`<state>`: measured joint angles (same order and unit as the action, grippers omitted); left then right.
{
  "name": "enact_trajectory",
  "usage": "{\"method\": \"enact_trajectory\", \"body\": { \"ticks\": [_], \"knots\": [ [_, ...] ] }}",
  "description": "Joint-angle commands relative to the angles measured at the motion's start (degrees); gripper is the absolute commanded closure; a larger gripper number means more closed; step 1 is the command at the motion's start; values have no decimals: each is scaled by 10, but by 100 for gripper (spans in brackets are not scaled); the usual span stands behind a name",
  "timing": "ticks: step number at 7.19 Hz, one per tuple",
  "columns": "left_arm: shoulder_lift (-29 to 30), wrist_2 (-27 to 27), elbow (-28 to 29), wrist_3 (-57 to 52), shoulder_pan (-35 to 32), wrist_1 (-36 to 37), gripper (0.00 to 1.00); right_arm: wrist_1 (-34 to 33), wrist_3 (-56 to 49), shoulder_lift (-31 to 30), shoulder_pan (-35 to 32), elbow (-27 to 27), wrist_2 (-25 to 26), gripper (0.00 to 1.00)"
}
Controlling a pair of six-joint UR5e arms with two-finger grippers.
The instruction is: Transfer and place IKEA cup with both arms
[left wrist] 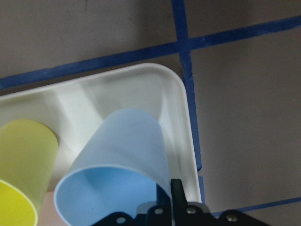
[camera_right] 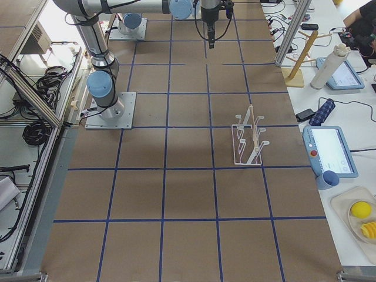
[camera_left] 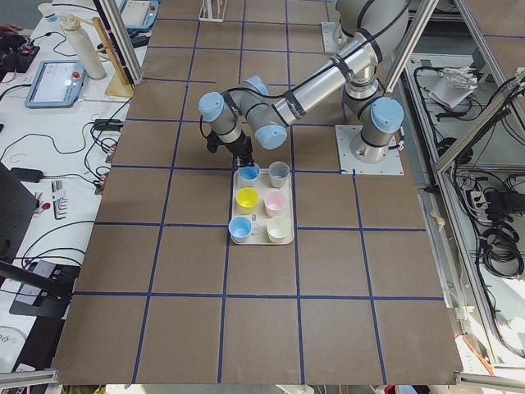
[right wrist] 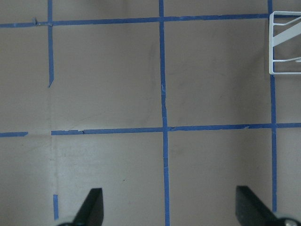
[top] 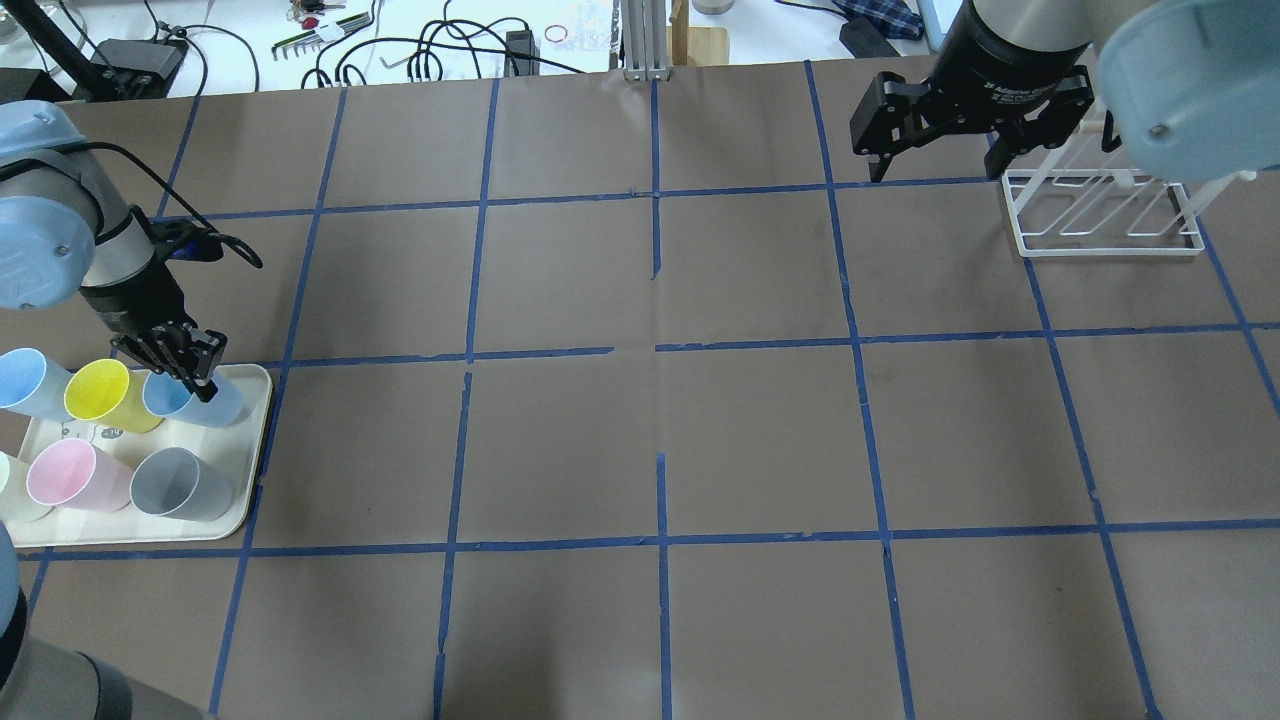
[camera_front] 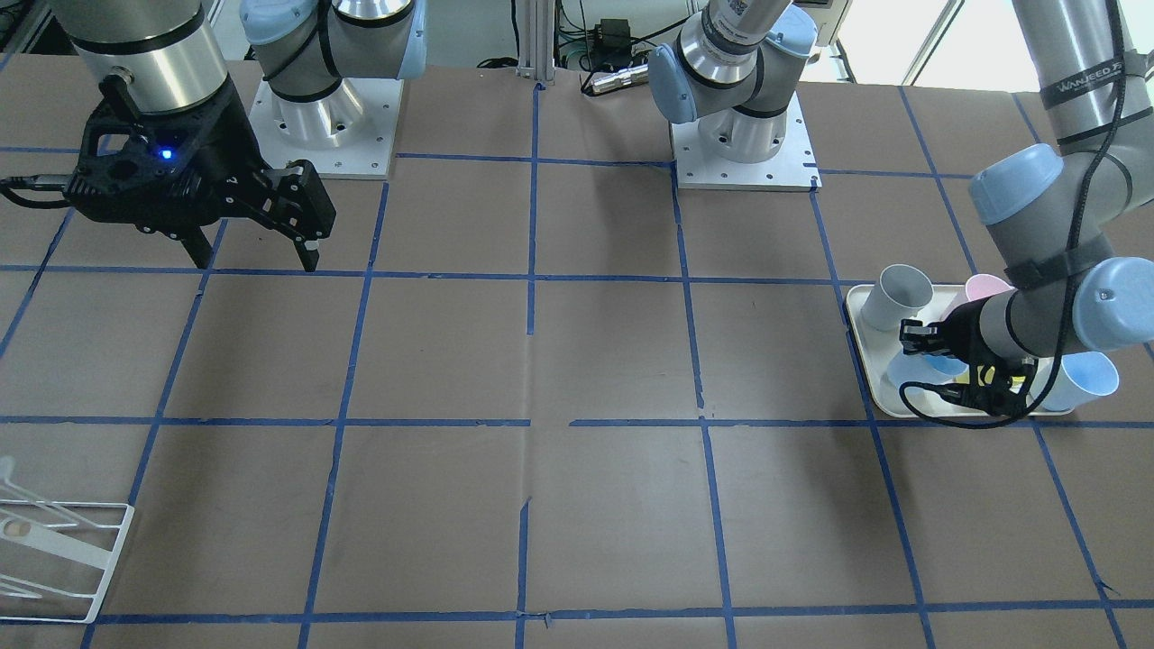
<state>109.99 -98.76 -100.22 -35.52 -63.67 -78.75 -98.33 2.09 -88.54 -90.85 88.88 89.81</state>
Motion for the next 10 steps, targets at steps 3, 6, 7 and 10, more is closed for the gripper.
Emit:
{"method": "enact_trajectory", "body": {
  "ticks": [3,6,7,10],
  "knots": [
    [-9,6,1,-9,-2,-4,0,1,-5,-3,1,1,-1,0],
    [-63,8,67,-9,-15,-48,0,1,-4,-3,0,1,-2,0],
    [-80,10,95,-7,-45,-73,0,1,-4,-2,0,1,-5,0],
    [-175,73,129,141,-129,-153,0,1,-6,-2,0,1,0,0]
  ]
}}
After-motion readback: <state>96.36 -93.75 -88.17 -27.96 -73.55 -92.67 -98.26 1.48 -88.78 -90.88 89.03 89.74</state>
